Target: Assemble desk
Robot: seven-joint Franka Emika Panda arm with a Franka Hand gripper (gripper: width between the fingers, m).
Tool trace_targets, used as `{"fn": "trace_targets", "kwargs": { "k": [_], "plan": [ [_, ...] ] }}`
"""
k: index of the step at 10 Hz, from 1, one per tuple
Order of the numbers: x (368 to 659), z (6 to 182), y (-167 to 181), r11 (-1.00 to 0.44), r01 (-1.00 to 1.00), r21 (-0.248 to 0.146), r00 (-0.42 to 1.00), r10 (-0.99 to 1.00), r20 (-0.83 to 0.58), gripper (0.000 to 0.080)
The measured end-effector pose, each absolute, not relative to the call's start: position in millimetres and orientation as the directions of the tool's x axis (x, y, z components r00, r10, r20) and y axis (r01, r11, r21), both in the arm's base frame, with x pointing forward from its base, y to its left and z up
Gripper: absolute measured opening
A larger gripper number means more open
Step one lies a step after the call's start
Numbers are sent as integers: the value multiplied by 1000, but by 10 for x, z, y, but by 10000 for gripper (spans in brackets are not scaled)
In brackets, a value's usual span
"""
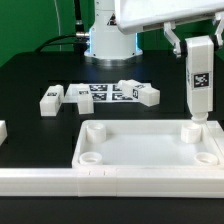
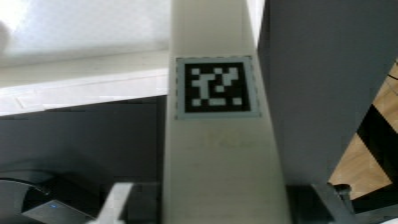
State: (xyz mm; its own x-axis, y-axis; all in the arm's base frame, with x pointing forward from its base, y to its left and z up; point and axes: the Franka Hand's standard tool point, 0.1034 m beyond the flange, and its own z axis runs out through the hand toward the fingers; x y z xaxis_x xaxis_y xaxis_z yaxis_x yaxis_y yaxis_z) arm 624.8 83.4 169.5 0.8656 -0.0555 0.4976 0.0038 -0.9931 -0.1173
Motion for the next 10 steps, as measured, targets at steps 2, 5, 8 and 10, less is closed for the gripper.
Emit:
{"fn": "trace_targets", "kwargs": {
  "k": [2, 5, 8, 10],
  "plan": [
    [6337, 1688, 859, -995, 61, -73, 860, 16, 511, 290],
    [6331, 1662, 872, -995, 61, -74, 865, 16, 502, 290],
    [6428, 1612, 847, -994, 96, -50, 861, 57, 506, 290],
    [6598, 1606, 873, -993, 106, -48, 854, 66, 517, 290]
  ]
}}
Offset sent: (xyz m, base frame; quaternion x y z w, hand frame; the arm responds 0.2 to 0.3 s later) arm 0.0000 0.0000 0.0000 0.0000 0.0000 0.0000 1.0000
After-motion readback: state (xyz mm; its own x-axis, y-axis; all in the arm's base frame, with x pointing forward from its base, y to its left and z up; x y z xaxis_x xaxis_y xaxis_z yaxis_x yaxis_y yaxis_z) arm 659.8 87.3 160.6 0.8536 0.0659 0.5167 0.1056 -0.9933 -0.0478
